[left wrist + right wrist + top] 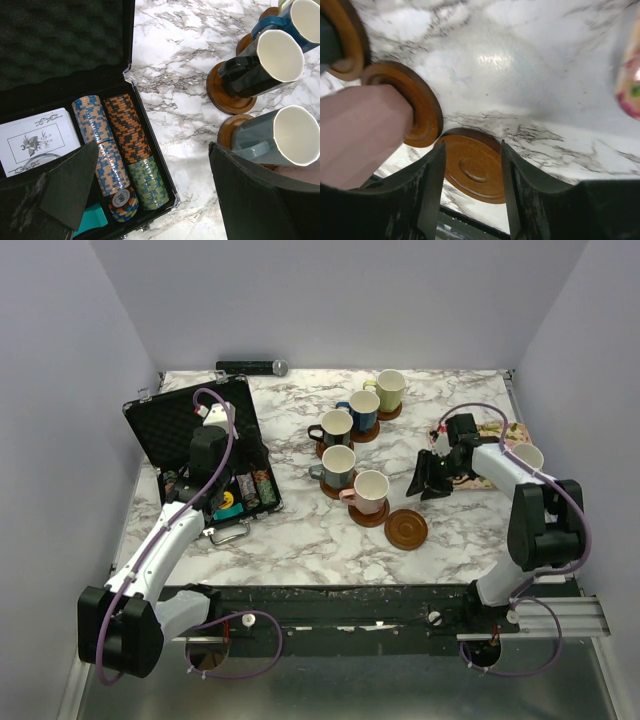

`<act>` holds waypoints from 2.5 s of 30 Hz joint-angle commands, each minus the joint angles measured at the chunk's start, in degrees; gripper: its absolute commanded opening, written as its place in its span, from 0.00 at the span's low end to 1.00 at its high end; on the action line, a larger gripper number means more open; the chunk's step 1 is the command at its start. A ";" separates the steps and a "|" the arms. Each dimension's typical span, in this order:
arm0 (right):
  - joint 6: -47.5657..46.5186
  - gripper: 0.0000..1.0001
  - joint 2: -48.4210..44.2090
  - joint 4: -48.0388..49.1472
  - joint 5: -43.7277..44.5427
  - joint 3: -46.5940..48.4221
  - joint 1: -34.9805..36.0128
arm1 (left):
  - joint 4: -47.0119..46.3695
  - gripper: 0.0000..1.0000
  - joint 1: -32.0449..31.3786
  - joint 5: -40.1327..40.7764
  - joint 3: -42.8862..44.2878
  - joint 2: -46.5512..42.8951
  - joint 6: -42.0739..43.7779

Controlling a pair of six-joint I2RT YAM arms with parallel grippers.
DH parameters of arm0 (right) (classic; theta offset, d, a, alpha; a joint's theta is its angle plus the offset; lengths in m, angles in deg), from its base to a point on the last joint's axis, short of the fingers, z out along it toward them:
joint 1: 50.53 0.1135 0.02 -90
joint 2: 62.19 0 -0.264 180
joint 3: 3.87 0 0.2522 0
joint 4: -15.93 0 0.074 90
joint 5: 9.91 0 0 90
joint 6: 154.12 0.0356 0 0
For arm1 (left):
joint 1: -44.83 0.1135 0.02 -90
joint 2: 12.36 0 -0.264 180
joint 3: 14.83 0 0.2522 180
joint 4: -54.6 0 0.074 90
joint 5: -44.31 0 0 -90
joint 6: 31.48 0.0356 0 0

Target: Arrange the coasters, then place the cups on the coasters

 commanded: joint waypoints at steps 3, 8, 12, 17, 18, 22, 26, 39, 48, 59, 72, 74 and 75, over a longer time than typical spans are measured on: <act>-1.50 0.57 -10.43 0.23 11.62 6.23 -0.31 | 0.22 0.99 0.33 0.68 1.48 0.54 1.12; -2.64 0.57 -14.66 -0.56 23.22 9.83 -2.68 | -0.39 0.99 0.25 0.50 1.83 1.41 1.65; -5.01 0.57 -14.23 -0.56 27.37 11.77 -7.77 | -1.44 0.99 0.33 0.94 0.87 1.50 1.39; -8.61 0.55 -11.24 -0.03 29.04 16.33 -13.66 | -2.59 0.99 0.33 0.94 -0.01 2.29 1.12; -9.31 0.55 -10.11 -0.30 30.26 17.48 -14.37 | -2.76 0.99 0.33 1.03 -0.10 2.38 1.21; -12.83 0.53 -7.90 -0.83 32.65 20.38 -17.35 | -3.47 0.99 0.33 1.82 -0.63 3.09 1.74; -18.18 0.51 -6.14 -1.44 33.87 21.62 -20.34 | -3.64 0.99 0.33 1.65 -0.19 4.75 1.91; -31.91 0.49 -6.67 -1.79 20.08 18.02 -25.18 | -4.96 0.99 0.25 0.07 2.27 9.67 1.74; -34.89 0.49 -7.54 -0.39 18.67 13.72 -25.27 | -4.87 0.99 0.33 -0.29 3.50 10.91 2.18; -35.95 0.31 -3.86 -0.03 16.13 14.41 -25.27 | -4.79 0.99 0.33 -0.03 3.41 10.91 1.91; -28.49 0.01 3.09 -2.93 12.61 22.58 -25.10 | -4.79 0.99 0.33 0.06 2.80 10.82 1.04; -25.08 0.01 3.53 -3.02 15.23 23.02 -24.83 | -4.79 0.99 0.33 -0.02 2.71 10.73 0.95; -23.23 0.01 3.53 -3.37 15.85 23.02 -24.75 | -4.79 0.99 0.33 -0.02 2.71 10.73 0.86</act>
